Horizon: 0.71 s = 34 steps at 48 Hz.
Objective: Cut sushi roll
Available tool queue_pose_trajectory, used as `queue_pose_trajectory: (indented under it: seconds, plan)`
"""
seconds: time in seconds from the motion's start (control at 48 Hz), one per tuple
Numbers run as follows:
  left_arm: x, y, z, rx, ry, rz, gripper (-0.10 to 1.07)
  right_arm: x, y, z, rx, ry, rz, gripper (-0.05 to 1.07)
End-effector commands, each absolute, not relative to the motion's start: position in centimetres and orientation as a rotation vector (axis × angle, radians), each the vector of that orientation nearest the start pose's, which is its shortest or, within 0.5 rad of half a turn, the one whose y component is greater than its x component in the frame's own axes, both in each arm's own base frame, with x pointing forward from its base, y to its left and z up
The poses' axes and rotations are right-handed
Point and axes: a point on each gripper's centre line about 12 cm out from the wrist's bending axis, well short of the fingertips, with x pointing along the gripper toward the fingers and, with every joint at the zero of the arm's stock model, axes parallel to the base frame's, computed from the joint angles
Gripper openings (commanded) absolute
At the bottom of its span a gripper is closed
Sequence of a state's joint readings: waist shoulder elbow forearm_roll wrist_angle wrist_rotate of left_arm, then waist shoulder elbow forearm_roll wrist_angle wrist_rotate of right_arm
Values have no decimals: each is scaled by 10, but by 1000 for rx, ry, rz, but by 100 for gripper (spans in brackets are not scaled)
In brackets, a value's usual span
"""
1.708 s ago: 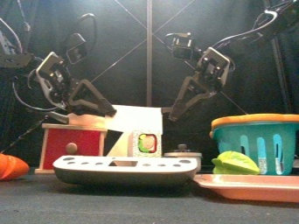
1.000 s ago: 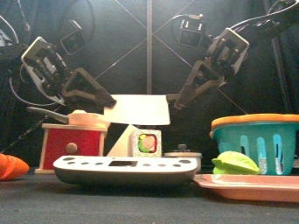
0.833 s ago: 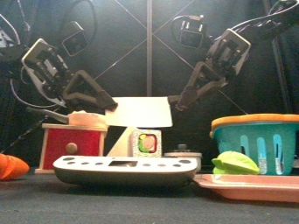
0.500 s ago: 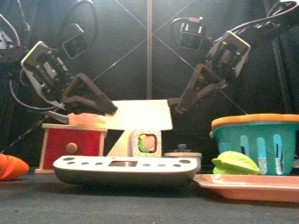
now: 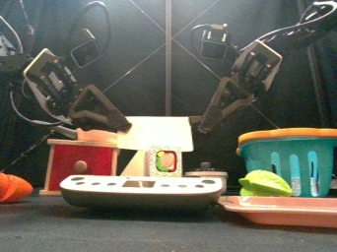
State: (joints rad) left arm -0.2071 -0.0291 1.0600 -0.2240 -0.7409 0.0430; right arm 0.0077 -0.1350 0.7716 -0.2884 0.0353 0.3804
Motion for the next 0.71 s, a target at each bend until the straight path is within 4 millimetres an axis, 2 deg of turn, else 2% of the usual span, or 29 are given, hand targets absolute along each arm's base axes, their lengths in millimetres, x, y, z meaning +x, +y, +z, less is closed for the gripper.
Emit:
queue_pose_trajectory:
  seconds: [0.0, 0.229, 0.375, 0.5, 0.688]
  plan:
    - [320, -54, 143, -69, 275, -54, 30, 357, -2, 190, 94, 633, -42, 50]
    - [321, -53, 132, -72, 307, -41, 30, 360, -3, 178, 94, 667, -45, 50]
    - [321, -53, 132, -74, 308, -38, 30, 361, -3, 179, 93, 664, -44, 50]
    - [321, -53, 134, -73, 301, -39, 30, 361, -3, 182, 93, 656, -44, 50]
    - [321, -53, 146, -76, 266, -44, 30, 361, -3, 197, 83, 612, -39, 50]
